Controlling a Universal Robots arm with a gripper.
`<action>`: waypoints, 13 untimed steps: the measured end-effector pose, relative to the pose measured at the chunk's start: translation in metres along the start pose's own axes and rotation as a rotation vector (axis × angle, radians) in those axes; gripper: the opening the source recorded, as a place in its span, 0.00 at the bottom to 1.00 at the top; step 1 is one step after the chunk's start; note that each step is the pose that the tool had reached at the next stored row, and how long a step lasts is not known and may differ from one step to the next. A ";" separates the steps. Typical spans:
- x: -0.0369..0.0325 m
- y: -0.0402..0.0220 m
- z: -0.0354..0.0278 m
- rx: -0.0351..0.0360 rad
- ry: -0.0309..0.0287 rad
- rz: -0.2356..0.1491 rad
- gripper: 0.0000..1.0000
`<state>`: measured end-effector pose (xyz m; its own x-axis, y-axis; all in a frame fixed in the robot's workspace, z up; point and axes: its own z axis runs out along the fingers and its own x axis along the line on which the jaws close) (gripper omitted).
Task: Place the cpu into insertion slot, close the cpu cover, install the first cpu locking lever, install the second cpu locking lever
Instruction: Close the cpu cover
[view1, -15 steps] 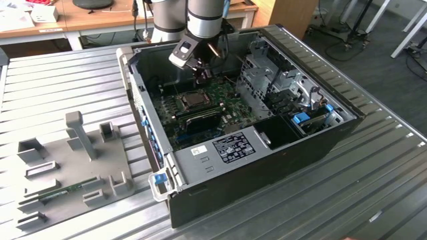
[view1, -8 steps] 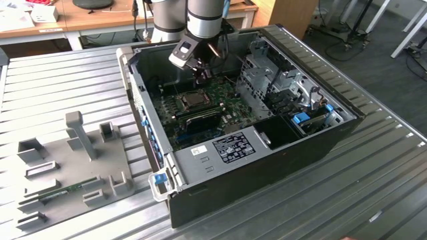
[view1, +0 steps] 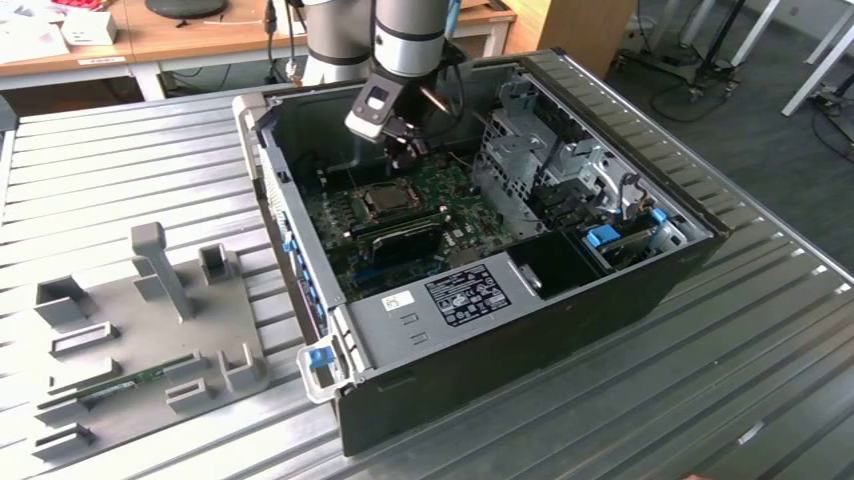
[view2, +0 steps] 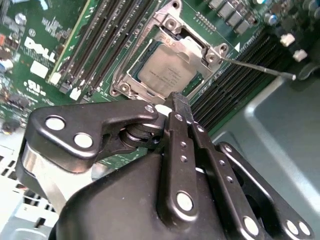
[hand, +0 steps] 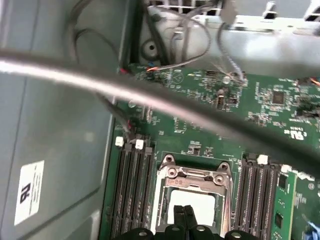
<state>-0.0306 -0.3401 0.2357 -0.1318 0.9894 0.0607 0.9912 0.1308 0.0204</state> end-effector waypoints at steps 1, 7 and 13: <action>0.0000 0.0000 0.0000 0.0011 0.0003 -0.018 0.11; 0.0000 0.0000 0.0004 0.0078 0.0023 -0.127 0.11; 0.0000 -0.0001 0.0006 0.0123 0.0032 -0.199 0.11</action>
<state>-0.0307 -0.3401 0.2351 -0.3248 0.9439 0.0598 0.9458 0.3242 0.0202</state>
